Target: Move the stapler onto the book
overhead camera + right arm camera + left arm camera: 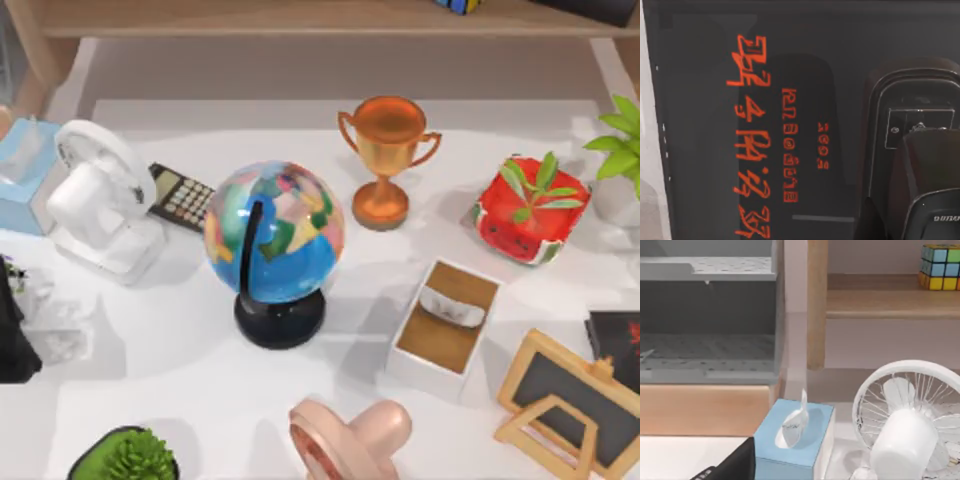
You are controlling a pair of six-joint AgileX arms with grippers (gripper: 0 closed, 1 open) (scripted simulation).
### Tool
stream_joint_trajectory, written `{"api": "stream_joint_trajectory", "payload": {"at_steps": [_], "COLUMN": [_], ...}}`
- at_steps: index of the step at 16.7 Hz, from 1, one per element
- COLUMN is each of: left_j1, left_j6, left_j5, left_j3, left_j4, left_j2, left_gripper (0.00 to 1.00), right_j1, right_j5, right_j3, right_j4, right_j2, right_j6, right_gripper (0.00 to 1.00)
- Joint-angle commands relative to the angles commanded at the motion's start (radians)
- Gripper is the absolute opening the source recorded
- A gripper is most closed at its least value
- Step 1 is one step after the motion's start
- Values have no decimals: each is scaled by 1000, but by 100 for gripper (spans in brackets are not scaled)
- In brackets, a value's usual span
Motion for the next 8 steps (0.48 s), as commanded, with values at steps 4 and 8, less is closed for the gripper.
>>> {"api": "stream_joint_trajectory", "payload": {"at_steps": [4, 8], "left_j1": [0, 0], "left_j6": [0, 0], "left_j5": [0, 0], "left_j3": [0, 0], "left_j4": [0, 0], "left_j2": [0, 0], "left_gripper": [100, 100], "right_j1": [-4, 0], "right_j5": [-1, 0], "right_j3": [0, -44], "right_j4": [1, 76], "right_j2": [6, 34], "right_j6": [2, 3], "right_gripper": [0, 0]}}
